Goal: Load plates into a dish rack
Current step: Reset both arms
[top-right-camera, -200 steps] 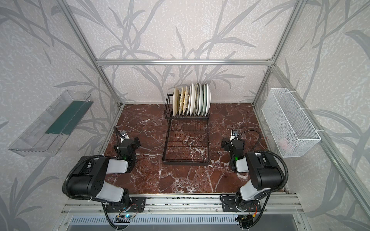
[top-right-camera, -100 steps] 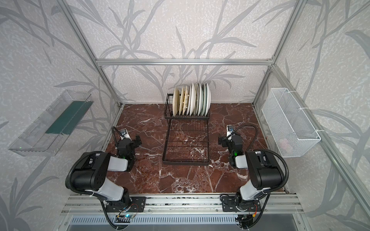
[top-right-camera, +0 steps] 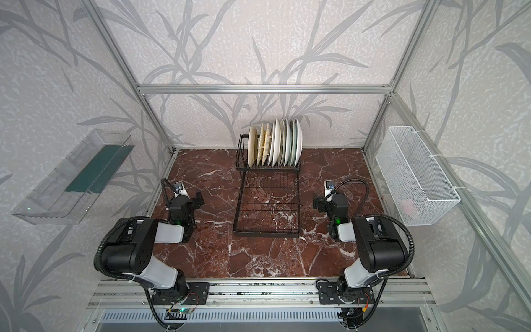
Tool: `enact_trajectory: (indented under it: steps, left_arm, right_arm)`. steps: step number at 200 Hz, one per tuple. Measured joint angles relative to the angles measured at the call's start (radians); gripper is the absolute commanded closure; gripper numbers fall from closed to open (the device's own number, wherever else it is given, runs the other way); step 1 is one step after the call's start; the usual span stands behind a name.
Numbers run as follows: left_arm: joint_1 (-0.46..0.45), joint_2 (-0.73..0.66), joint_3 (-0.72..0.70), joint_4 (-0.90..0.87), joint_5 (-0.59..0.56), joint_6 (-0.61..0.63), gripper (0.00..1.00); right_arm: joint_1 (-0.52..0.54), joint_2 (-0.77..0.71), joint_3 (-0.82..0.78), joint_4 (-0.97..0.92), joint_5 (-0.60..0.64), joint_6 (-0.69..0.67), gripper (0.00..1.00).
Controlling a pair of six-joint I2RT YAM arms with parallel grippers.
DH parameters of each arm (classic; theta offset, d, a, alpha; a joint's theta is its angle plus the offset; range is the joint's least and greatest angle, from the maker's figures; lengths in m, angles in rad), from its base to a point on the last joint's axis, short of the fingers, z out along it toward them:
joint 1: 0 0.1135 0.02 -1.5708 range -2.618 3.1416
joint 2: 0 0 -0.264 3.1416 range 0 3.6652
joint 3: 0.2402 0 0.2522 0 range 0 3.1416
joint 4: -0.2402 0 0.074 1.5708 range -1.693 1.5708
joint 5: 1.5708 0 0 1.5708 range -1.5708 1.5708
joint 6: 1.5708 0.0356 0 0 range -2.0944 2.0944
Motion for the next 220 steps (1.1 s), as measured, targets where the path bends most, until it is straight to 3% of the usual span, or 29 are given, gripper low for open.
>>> enact_trajectory:
  steps: [220]
  left_arm:
    - [-0.013, 0.000, 0.000, 0.000, -0.007, 0.008, 0.01]
  right_arm:
    - [0.000, 0.000, 0.000, -0.001, 0.000, 0.000, 0.01]
